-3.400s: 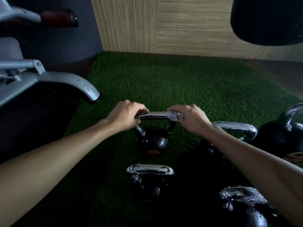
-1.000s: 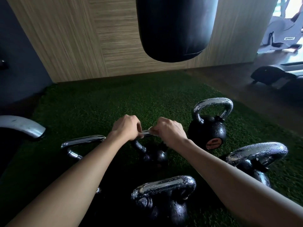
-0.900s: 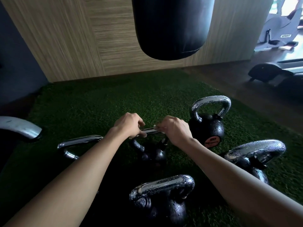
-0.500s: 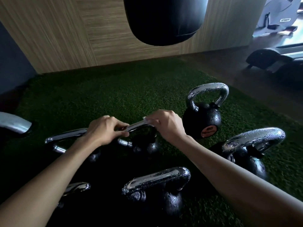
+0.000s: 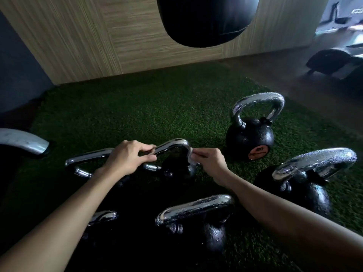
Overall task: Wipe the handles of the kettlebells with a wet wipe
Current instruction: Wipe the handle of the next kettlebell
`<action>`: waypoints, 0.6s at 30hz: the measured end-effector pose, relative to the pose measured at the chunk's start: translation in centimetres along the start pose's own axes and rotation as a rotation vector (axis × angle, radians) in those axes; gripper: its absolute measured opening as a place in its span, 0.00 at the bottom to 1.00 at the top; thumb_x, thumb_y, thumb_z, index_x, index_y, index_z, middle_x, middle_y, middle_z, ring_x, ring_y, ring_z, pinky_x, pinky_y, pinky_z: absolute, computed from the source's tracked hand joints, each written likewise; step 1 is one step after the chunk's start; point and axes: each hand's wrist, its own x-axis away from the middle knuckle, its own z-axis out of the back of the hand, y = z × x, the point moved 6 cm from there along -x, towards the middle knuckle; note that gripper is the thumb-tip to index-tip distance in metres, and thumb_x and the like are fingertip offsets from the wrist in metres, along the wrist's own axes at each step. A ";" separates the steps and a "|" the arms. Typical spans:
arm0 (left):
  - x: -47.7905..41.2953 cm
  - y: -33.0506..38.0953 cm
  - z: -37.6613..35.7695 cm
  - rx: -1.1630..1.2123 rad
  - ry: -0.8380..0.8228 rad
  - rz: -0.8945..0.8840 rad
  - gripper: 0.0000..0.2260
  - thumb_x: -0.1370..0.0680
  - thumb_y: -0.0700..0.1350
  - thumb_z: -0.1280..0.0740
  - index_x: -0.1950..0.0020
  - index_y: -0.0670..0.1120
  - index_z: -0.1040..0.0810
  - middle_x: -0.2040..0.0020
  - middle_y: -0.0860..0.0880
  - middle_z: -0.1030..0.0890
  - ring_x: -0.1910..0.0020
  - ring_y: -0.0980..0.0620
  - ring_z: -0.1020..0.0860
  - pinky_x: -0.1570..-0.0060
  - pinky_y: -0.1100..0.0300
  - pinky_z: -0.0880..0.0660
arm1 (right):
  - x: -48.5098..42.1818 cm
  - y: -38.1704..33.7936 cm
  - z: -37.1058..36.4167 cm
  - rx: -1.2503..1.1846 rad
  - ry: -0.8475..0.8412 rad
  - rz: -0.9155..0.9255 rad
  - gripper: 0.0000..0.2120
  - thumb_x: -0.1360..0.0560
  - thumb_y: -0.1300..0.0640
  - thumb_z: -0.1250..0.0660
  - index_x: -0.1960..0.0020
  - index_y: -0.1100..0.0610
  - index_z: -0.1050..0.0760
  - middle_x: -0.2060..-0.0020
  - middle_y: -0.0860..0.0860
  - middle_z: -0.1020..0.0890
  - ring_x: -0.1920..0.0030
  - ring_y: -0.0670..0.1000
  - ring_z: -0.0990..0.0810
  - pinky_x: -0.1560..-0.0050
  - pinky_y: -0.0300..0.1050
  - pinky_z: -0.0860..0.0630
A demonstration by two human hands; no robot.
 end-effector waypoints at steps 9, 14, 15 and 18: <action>-4.5 8.3 -0.4 -0.257 -0.036 -0.097 0.18 0.24 0.59 0.27 0.35 0.60 0.19 0.39 0.52 0.16 0.42 0.49 0.18 0.51 0.57 0.23 | 0.2 -0.1 6.3 -0.323 0.176 -0.239 0.07 0.25 0.59 0.23 0.47 0.54 0.14 0.59 0.49 0.13 0.73 0.39 0.23 0.73 0.34 0.29; -3.5 9.4 0.1 -0.091 -0.005 -0.109 0.26 0.25 0.57 0.24 0.28 0.63 0.25 0.38 0.56 0.16 0.48 0.55 0.18 0.56 0.61 0.26 | 1.1 -3.1 6.9 -0.475 0.034 -0.349 0.02 0.25 0.56 0.24 0.53 0.52 0.16 0.70 0.47 0.21 0.77 0.43 0.36 0.78 0.34 0.40; -2.8 9.7 0.5 0.037 0.047 -0.133 0.28 0.26 0.58 0.24 0.27 0.64 0.27 0.37 0.58 0.17 0.51 0.58 0.19 0.57 0.62 0.27 | 1.4 -3.7 6.4 -0.479 -0.017 -0.377 0.03 0.25 0.56 0.24 0.56 0.52 0.17 0.71 0.46 0.22 0.77 0.42 0.35 0.77 0.34 0.40; -0.8 10.6 1.2 0.246 0.186 -0.177 0.26 0.27 0.61 0.25 0.30 0.65 0.25 0.43 0.59 0.15 0.57 0.59 0.19 0.57 0.61 0.21 | 2.0 -5.5 4.9 -0.432 -0.180 -0.441 0.07 0.24 0.54 0.25 0.60 0.50 0.20 0.71 0.45 0.23 0.76 0.41 0.33 0.75 0.34 0.40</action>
